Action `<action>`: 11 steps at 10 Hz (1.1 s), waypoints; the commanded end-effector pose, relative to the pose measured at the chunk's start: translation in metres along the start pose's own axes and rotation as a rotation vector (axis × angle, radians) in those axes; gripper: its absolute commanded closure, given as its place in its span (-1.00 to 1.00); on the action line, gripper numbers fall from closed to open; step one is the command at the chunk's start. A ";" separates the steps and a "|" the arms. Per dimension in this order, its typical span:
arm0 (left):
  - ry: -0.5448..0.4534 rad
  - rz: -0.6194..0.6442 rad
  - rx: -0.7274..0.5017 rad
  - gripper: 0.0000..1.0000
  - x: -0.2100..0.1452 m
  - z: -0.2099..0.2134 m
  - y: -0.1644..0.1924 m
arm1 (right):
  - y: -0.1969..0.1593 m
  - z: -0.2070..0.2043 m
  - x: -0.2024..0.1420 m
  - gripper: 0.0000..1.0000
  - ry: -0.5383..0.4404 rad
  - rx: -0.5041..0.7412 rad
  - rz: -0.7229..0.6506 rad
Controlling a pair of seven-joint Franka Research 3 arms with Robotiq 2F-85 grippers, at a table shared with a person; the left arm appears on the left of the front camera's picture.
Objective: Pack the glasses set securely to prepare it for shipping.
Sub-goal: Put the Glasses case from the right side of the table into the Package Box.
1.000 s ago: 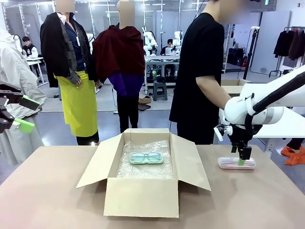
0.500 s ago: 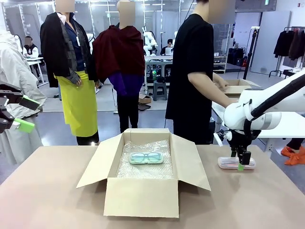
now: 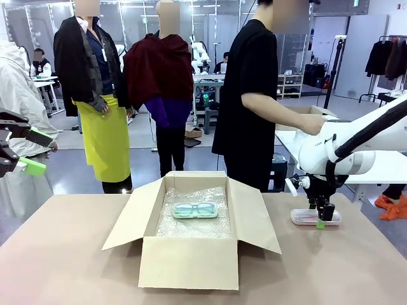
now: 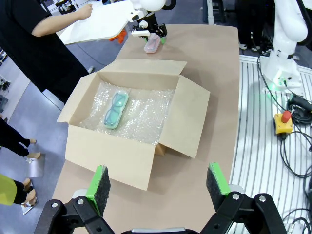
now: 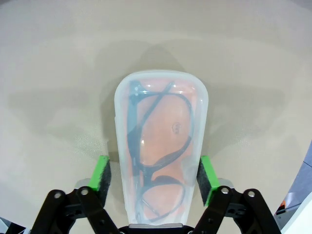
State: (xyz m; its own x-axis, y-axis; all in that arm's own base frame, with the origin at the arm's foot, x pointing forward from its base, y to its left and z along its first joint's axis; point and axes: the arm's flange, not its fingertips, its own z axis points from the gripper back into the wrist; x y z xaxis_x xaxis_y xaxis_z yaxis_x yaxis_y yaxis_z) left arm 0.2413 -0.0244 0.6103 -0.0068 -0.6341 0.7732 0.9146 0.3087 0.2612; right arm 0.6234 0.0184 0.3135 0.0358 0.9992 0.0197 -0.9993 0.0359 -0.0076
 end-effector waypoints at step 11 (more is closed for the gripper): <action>-0.020 -0.017 -0.005 -1.00 0.001 0.001 0.001 | 0.024 0.131 0.021 0.31 0.067 0.042 -0.072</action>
State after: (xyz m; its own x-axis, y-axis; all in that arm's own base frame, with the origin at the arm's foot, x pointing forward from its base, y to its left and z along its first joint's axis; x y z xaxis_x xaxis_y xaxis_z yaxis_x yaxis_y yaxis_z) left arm 0.2412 -0.0244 0.6103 -0.0070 -0.6339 0.7734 0.9145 0.3088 0.2613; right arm 0.6010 0.0277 0.4349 0.0674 0.9976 -0.0139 -0.9974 0.0677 0.0261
